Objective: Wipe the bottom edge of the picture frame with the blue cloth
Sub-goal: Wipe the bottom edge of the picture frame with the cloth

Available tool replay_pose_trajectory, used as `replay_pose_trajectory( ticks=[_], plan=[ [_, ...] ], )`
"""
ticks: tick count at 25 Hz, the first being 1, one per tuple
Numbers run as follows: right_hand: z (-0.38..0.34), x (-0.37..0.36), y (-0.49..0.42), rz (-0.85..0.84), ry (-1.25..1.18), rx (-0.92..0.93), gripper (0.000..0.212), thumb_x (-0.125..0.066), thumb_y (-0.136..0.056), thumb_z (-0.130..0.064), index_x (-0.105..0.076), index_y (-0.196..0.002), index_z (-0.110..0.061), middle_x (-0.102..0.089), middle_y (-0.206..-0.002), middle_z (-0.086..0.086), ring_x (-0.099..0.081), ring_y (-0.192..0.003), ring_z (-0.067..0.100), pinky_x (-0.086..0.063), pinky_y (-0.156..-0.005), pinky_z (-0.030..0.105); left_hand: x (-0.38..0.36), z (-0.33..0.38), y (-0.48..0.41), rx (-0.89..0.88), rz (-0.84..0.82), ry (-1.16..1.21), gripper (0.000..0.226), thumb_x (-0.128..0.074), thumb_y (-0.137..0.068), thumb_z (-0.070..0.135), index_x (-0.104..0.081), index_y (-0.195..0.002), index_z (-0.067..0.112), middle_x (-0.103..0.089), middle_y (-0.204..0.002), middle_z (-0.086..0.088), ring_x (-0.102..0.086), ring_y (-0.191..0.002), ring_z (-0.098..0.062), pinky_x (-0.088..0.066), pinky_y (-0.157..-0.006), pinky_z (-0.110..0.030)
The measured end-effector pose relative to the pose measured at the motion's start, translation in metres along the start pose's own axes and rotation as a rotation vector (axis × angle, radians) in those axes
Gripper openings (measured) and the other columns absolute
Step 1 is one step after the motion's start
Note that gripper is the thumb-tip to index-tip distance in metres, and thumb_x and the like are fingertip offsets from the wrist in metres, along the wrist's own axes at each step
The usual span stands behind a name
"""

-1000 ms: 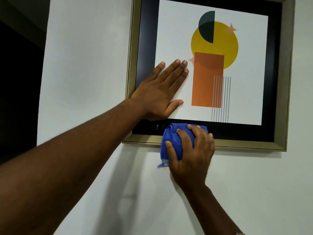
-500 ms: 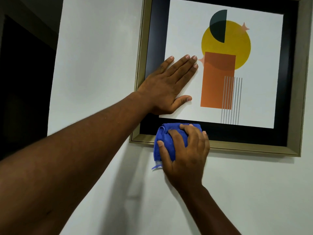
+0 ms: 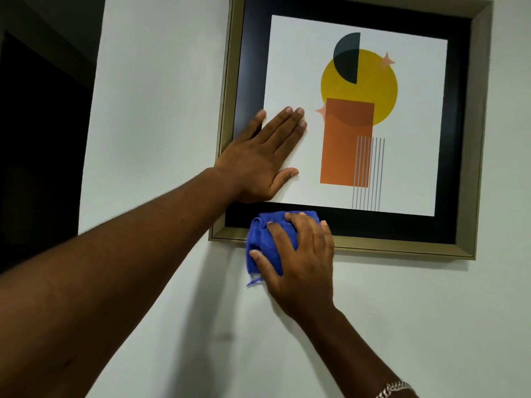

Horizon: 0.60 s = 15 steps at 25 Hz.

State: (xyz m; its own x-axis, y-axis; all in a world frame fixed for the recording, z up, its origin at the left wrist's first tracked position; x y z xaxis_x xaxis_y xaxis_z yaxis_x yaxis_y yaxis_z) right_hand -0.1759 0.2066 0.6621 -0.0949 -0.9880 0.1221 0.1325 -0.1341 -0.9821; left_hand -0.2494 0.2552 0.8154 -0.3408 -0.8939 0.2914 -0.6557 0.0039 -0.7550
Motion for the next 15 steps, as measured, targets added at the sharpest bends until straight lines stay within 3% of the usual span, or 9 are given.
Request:
replay_pose_trajectory(
  ticks=[3,5,7,9,11,15],
  plan=[
    [0.019,0.009,0.002,-0.104,-0.042,-0.012,0.057,-0.041,-0.089,-0.064,-0.051,-0.129,-0.024,-0.050,-0.138,0.008,-0.041,-0.134,0.027,-0.023,-0.118,0.051,0.003,0.002,0.020,0.123,-0.076,0.134,0.076,-0.031,-0.096,0.044,0.003,-0.154,0.010,0.006,-0.166,-0.009,0.008,-0.153,-0.024,-0.002,-0.125,-0.050],
    [0.025,0.017,0.003,-0.171,-0.177,-0.005,0.059,-0.038,-0.089,-0.063,-0.046,-0.135,-0.026,-0.043,-0.145,0.002,-0.032,-0.140,0.021,-0.019,-0.120,0.049,0.008,0.020,0.047,0.202,-0.036,0.291,0.074,-0.042,-0.094,0.035,-0.008,-0.154,0.007,-0.002,-0.166,-0.010,0.003,-0.153,-0.025,-0.004,-0.126,-0.047],
    [0.032,0.024,0.004,-0.217,-0.392,-0.003,0.050,-0.037,-0.092,-0.046,-0.044,-0.138,-0.027,-0.040,-0.148,-0.004,-0.027,-0.143,0.013,-0.019,-0.120,0.048,0.023,0.048,0.087,0.289,0.175,0.460,0.059,-0.047,-0.090,0.026,-0.038,-0.144,0.004,-0.036,-0.156,-0.014,-0.024,-0.148,-0.028,-0.016,-0.123,-0.035],
    [0.041,0.025,0.002,-0.258,-0.552,-0.011,0.051,-0.037,-0.087,-0.029,-0.046,-0.137,-0.024,-0.041,-0.149,-0.005,-0.026,-0.143,0.007,-0.022,-0.120,0.046,0.026,0.074,0.127,0.457,0.346,0.581,0.039,-0.051,-0.087,0.022,-0.058,-0.122,0.006,-0.061,-0.126,-0.012,-0.051,-0.121,-0.026,-0.037,-0.104,-0.025],
    [0.046,0.025,0.001,-0.277,-0.607,-0.022,0.053,-0.042,-0.083,-0.019,-0.048,-0.136,-0.021,-0.044,-0.148,-0.004,-0.027,-0.143,0.006,-0.026,-0.119,0.046,0.016,0.095,0.145,0.675,0.332,0.763,0.033,-0.057,-0.085,0.028,-0.056,-0.114,0.012,-0.060,-0.113,-0.006,-0.056,-0.102,-0.020,-0.045,-0.083,-0.020],
    [0.050,0.033,0.007,-0.208,-0.636,-0.087,0.053,-0.056,-0.087,-0.013,-0.043,-0.138,-0.020,-0.040,-0.150,-0.001,-0.028,-0.143,0.011,-0.032,-0.117,0.039,0.003,0.117,0.139,1.029,0.358,1.060,0.044,-0.074,-0.082,0.025,-0.052,-0.118,0.012,-0.060,-0.117,-0.005,-0.060,-0.101,-0.018,-0.054,-0.083,-0.027]
  ],
)
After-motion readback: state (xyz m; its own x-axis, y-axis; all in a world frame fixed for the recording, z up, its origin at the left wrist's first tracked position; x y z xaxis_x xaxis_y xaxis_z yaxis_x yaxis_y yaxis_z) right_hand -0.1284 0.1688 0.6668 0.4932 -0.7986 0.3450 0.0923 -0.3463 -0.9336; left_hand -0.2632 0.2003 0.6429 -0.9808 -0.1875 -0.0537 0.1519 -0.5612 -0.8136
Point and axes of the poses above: each hand's wrist, its own y-axis away from the middle knuckle, its own x-axis out of the back of the hand, z = x × y, the point moved 7 cm from there along -y, towards the middle knuckle
